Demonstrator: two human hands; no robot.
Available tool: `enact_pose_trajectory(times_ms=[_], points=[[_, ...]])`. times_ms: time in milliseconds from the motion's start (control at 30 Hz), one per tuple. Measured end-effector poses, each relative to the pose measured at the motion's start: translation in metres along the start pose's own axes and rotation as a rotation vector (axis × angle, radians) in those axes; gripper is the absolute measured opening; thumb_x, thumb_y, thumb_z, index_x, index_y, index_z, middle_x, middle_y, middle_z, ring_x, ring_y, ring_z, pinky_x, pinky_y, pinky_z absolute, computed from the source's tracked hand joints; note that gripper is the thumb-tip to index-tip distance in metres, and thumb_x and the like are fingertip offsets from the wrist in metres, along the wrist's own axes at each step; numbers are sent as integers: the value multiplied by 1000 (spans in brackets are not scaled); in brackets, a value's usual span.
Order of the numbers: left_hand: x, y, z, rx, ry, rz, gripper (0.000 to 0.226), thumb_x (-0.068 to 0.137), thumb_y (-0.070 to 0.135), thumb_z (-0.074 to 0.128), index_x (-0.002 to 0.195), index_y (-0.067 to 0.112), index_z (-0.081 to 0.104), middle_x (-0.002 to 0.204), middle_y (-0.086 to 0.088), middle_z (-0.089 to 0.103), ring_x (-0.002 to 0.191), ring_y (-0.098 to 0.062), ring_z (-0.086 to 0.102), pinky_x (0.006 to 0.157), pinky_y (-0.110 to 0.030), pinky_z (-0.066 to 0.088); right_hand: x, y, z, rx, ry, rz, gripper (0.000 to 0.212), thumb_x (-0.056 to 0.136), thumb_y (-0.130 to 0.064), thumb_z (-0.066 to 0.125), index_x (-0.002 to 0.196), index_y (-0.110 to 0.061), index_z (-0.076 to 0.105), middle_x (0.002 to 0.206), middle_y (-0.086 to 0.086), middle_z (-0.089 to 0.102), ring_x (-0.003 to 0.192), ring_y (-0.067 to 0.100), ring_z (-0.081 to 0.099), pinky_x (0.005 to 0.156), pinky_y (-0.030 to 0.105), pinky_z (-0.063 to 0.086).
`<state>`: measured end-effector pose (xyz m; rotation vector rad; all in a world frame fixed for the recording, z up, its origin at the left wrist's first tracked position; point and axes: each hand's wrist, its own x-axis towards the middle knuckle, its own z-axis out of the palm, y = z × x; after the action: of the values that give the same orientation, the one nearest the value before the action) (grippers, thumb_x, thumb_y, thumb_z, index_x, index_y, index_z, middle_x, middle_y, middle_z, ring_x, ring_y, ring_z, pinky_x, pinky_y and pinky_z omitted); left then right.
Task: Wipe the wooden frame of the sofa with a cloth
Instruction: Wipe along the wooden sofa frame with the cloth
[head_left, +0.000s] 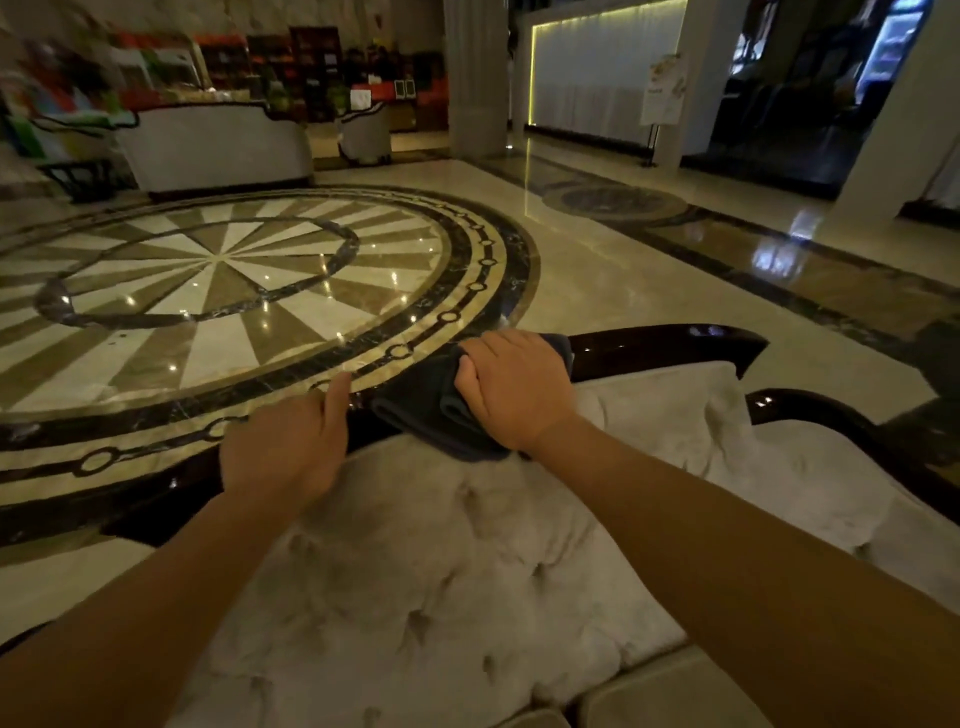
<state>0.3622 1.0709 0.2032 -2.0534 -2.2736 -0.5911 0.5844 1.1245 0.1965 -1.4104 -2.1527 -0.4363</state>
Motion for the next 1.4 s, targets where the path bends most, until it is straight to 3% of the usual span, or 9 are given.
enact_pose_trajectory(times_ms=[67,333,467,600,833,933,1133,1333,1400], points=[[1,32,3,13,25,2,74,87,68,-3,74,24,56,69,-4,59,72,-25,61,83,-50,52,-5,34,-2,12,19,-4,42,98,-36,29,100,-16,66,92,3,69,85,22,60,83,36,45],[21,156,33,168,-33,189,45,99,46,19,92,21,56,79,-2,59,79,-27,60,86,-52,51,-17,175,-5,16,-46,90,38,92,-46,18,73,-26,44,67,-4,47,60,24,50,58,33,32],[40,184,50,276,-50,313,33,101,39,26,104,20,54,78,1,54,74,-24,58,73,-45,54,-22,224,2,21,-80,161,48,89,-50,10,75,-24,49,73,5,60,65,29,54,60,35,35],[50,237,73,283,-81,432,31,102,39,28,115,22,49,87,-2,61,79,-23,62,75,-45,54,-32,258,5,72,-48,166,65,87,-50,5,80,-16,60,75,10,65,66,32,56,59,35,33],[80,291,96,457,-190,494,19,99,30,36,106,16,48,80,3,45,73,-19,49,67,-39,48,-50,330,17,160,2,269,72,84,-52,1,84,-13,62,79,13,66,71,36,56,64,40,43],[79,329,112,478,-183,430,20,100,29,36,107,17,50,94,-7,61,79,-23,57,76,-45,56,-70,386,24,275,2,304,75,82,-52,1,86,-10,63,81,16,67,72,37,57,66,40,42],[76,390,138,253,-194,393,43,101,44,21,112,23,57,103,-6,66,95,-28,64,87,-49,52,-63,359,31,506,76,384,56,90,-43,13,78,-14,59,79,12,67,69,26,53,65,33,32],[77,425,160,292,-113,338,44,99,43,19,97,25,59,93,-6,67,79,-25,59,73,-41,44,-76,361,51,1096,336,788,37,101,-26,32,74,-15,56,68,3,57,61,12,49,62,37,39],[77,425,163,304,-76,328,48,99,46,17,99,26,60,96,-8,68,82,-29,61,72,-40,40,-73,357,58,1253,348,947,36,103,-22,34,81,-11,61,79,9,63,72,19,57,72,46,49]])
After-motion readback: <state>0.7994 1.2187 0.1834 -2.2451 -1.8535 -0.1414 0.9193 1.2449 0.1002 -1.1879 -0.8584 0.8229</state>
